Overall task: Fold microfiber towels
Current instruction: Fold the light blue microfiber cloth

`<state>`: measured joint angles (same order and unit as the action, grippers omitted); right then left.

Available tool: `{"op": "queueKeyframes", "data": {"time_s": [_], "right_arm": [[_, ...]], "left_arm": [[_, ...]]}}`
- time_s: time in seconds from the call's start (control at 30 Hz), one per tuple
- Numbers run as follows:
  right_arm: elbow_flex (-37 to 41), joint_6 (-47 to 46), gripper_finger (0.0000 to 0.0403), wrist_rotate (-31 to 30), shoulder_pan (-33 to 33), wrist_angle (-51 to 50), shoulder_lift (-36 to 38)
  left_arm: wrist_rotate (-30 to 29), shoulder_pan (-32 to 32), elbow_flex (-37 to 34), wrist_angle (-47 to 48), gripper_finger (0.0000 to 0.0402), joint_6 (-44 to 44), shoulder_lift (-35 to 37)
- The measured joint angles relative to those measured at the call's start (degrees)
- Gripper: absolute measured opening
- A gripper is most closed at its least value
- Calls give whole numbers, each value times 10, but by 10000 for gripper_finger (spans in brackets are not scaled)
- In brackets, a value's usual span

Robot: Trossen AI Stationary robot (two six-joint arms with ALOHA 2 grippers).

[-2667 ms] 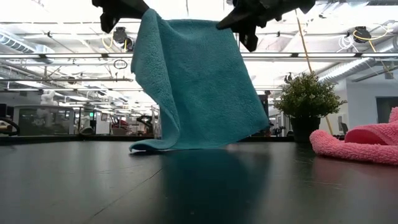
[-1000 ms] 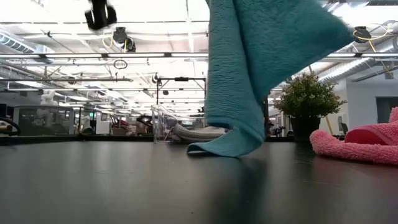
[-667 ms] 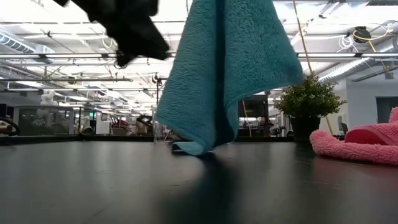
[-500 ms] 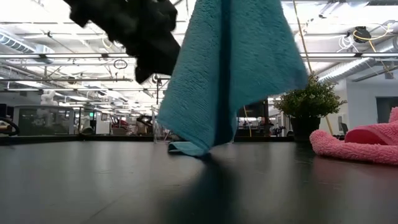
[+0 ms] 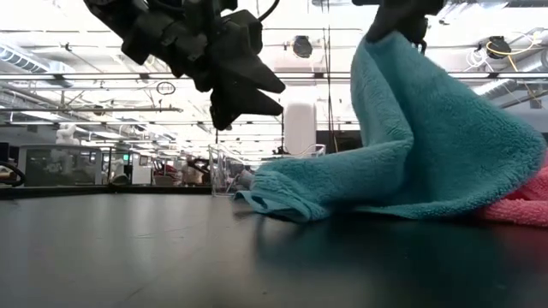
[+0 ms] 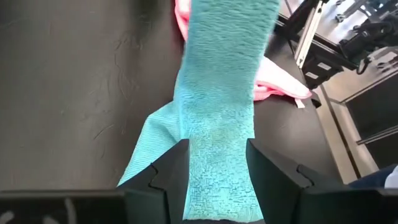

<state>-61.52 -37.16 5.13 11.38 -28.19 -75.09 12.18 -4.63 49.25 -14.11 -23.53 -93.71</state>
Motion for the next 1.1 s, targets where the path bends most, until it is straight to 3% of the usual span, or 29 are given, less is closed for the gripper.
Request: {"op": "queueKeyframes", "data": {"time_s": [0.3,0.63,0.87,1.1], "right_arm": [[4,5,0,-28,3,-115,0],[79,-1,0,-35,7,-76,-1],[86,11,0,-35,7,-63,0],[86,26,0,-34,7,-63,0]], "left_arm": [[15,14,0,2,161,8,0],[63,8,0,69,161,-19,-40],[103,7,0,24,161,-54,-98],[112,21,0,-2,161,-40,-111]]}}
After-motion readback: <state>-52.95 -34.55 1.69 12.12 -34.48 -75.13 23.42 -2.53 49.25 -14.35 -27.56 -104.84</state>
